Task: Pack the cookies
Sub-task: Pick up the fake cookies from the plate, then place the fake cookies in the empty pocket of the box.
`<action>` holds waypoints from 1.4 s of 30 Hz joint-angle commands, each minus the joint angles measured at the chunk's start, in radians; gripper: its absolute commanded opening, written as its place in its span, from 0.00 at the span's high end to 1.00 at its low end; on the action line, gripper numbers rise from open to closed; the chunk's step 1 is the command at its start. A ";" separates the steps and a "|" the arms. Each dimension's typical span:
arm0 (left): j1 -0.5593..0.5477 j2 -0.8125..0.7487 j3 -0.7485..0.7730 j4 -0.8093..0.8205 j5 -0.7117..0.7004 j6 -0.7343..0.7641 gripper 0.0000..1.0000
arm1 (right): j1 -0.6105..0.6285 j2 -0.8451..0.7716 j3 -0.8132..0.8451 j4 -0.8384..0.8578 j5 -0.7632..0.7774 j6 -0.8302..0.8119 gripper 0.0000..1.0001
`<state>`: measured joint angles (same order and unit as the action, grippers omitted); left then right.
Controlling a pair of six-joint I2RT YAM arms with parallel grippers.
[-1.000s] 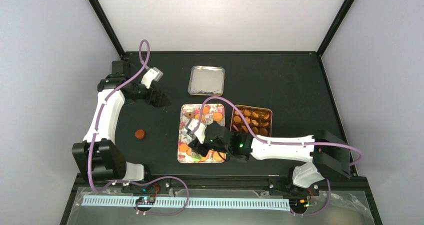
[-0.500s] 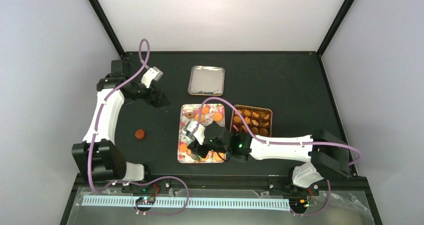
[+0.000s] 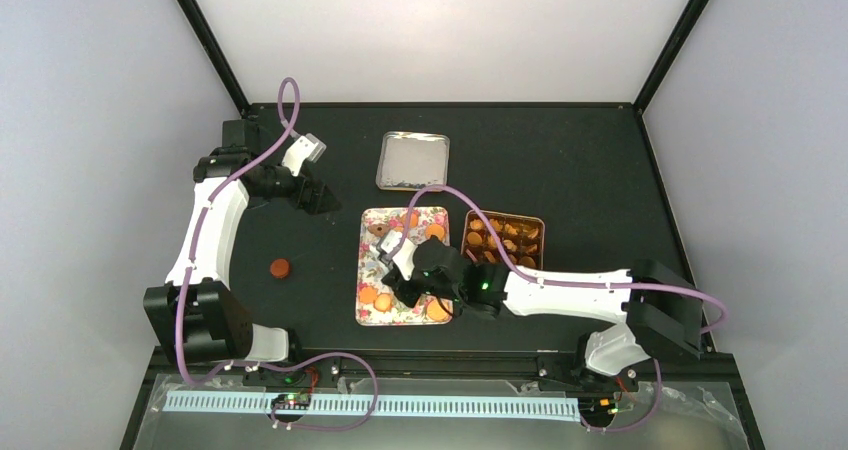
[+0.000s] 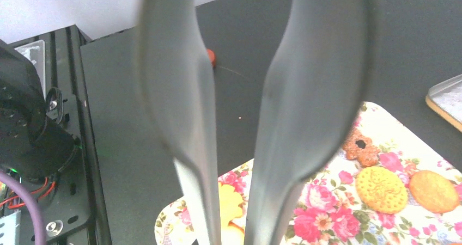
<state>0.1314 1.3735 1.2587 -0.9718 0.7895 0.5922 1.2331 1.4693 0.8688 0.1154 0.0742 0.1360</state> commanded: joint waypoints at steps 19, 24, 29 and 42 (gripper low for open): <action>0.007 -0.018 0.005 0.022 0.029 0.009 0.01 | -0.244 -0.502 -0.104 -0.243 0.185 -0.072 0.99; 0.007 -0.015 -0.001 0.028 0.033 0.009 0.01 | -0.270 -0.581 -0.152 -0.320 0.232 -0.071 0.99; 0.007 -0.008 -0.004 0.029 0.039 0.006 0.01 | -0.271 -0.586 -0.182 -0.324 0.244 -0.055 0.99; 0.007 -0.013 -0.002 0.027 0.042 0.007 0.01 | -0.271 -0.518 -0.177 -0.219 0.229 -0.078 0.99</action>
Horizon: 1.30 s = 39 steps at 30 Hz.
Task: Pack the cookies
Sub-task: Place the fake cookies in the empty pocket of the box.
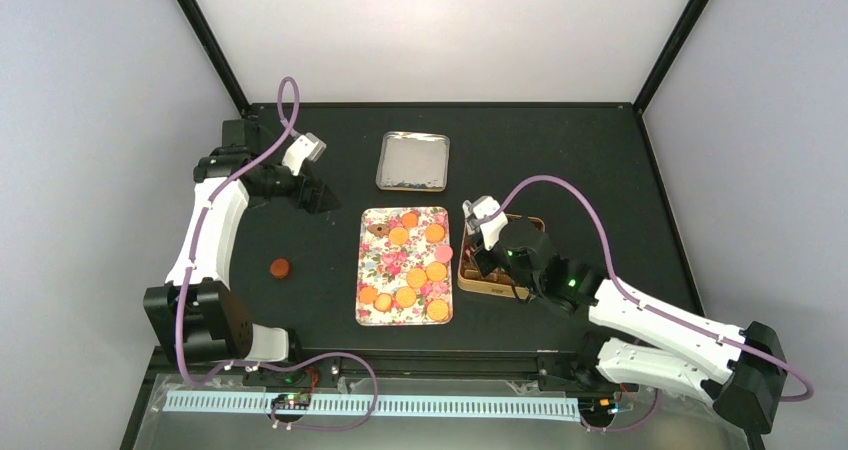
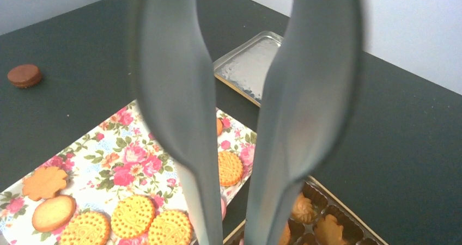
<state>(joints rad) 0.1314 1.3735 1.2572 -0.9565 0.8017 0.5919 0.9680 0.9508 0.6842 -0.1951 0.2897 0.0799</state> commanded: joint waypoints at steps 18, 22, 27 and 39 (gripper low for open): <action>0.006 -0.008 0.005 0.012 0.032 0.008 0.01 | -0.005 -0.005 0.007 0.081 -0.007 -0.003 0.74; 0.007 -0.010 0.005 0.010 0.033 0.012 0.01 | -0.006 -0.017 0.020 0.073 -0.012 0.000 0.71; 0.007 -0.011 0.004 0.011 0.031 0.014 0.01 | -0.006 -0.034 0.032 0.068 -0.009 0.000 0.72; 0.007 -0.010 -0.001 0.012 0.030 0.011 0.01 | -0.007 -0.025 0.016 0.058 0.010 0.000 0.78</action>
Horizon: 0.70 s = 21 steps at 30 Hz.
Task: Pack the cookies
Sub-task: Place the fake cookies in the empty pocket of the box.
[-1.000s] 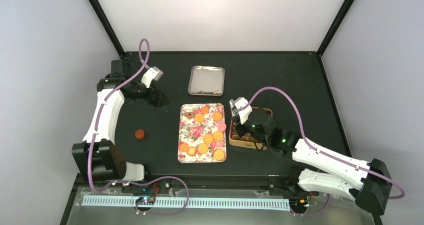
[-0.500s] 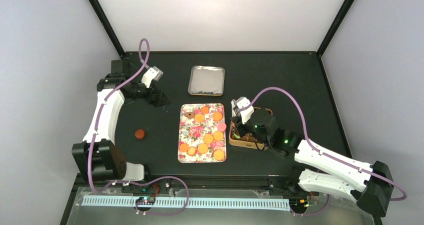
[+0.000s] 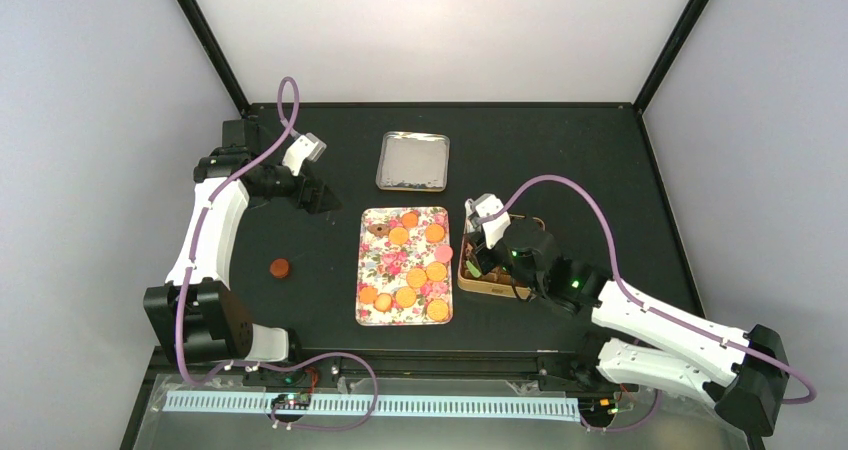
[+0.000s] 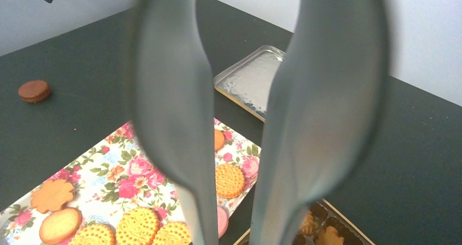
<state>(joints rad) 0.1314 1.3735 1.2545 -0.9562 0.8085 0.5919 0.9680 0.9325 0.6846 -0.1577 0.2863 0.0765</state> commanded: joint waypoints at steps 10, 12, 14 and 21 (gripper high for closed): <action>0.007 -0.010 0.002 0.013 0.018 0.011 0.01 | -0.007 0.020 0.013 0.023 -0.028 -0.006 0.95; 0.007 -0.010 0.002 0.013 0.019 0.012 0.01 | -0.008 0.025 0.013 0.020 -0.033 -0.011 0.98; 0.007 -0.007 0.002 0.014 0.018 0.012 0.01 | -0.007 0.033 0.013 0.017 -0.036 -0.016 0.99; 0.007 -0.002 0.002 0.017 0.020 0.007 0.01 | -0.007 0.059 0.013 0.034 -0.056 -0.008 0.98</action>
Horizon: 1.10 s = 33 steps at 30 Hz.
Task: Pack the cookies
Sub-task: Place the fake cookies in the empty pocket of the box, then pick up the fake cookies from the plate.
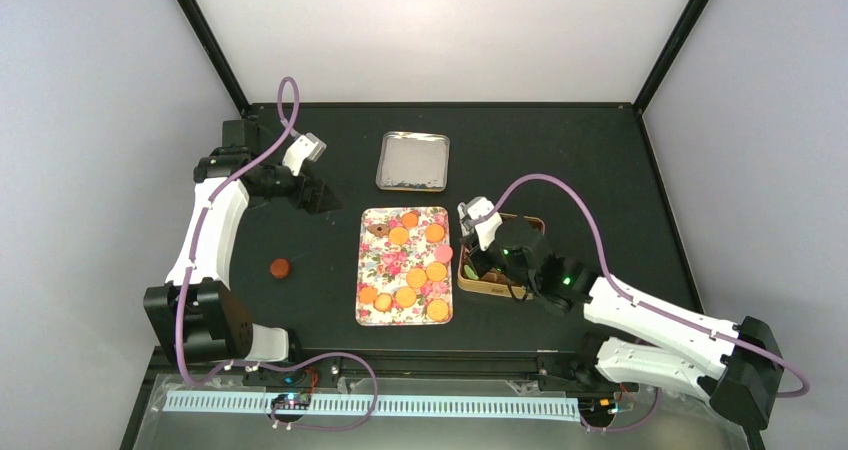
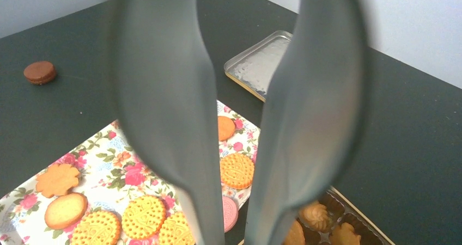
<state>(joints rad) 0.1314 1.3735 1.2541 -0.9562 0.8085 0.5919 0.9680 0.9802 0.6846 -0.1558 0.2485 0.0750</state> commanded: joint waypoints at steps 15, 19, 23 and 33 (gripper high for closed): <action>0.006 -0.007 0.003 0.011 0.026 0.013 0.01 | -0.033 -0.023 0.075 -0.002 -0.044 -0.001 0.72; 0.007 -0.010 0.003 0.010 0.026 0.014 0.01 | -0.034 -0.018 0.048 0.002 -0.030 0.014 0.72; 0.007 -0.011 0.006 0.008 0.025 0.016 0.01 | -0.036 -0.027 0.044 0.012 -0.051 0.013 0.73; 0.007 0.006 0.012 -0.005 -0.017 0.008 0.01 | 0.041 0.086 0.178 0.055 -0.091 -0.052 0.74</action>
<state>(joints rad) 0.1314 1.3739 1.2545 -0.9562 0.8066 0.5919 0.9588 1.0111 0.7799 -0.1711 0.1802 0.0559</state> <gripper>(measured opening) 0.988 0.266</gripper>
